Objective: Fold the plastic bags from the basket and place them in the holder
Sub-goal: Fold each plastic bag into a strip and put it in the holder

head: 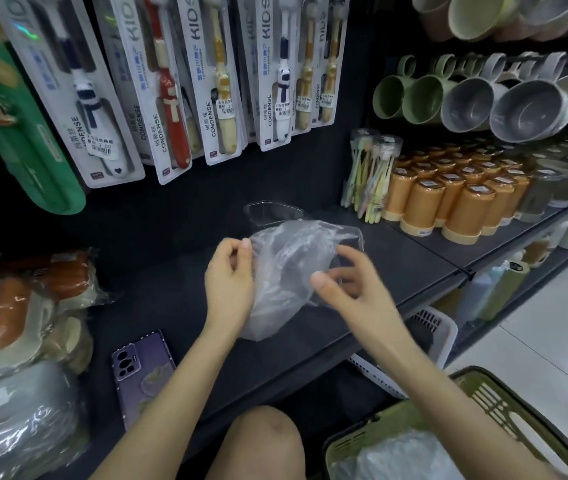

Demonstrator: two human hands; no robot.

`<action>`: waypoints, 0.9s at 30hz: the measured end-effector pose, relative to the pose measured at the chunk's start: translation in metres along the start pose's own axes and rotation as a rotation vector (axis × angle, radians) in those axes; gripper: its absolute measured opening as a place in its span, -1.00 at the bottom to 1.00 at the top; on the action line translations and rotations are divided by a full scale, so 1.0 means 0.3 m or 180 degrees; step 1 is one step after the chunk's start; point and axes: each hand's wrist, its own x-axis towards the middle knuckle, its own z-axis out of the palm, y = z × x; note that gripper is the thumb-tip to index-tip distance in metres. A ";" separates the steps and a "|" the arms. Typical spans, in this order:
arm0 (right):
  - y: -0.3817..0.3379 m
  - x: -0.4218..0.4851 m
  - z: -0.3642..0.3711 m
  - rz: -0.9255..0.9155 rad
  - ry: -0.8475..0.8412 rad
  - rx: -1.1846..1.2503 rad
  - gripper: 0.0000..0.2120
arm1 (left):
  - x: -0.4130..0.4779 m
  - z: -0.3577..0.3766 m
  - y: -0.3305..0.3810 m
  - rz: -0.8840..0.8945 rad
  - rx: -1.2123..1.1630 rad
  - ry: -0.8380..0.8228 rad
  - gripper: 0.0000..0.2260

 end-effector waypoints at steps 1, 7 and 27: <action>-0.002 -0.006 0.028 0.0067 -0.0171 -0.0003 -0.16 | -0.002 0.006 0.007 0.0088 0.0059 0.0040 -0.73; 0.017 0.016 0.072 -0.0044 0.0121 0.0420 -0.76 | 0.003 0.006 0.026 0.0330 0.0265 0.0229 -0.71; -0.064 0.068 -0.049 -0.0921 -0.0347 -0.1622 -0.20 | 0.031 -0.010 0.163 0.0680 0.1654 -0.0521 -0.51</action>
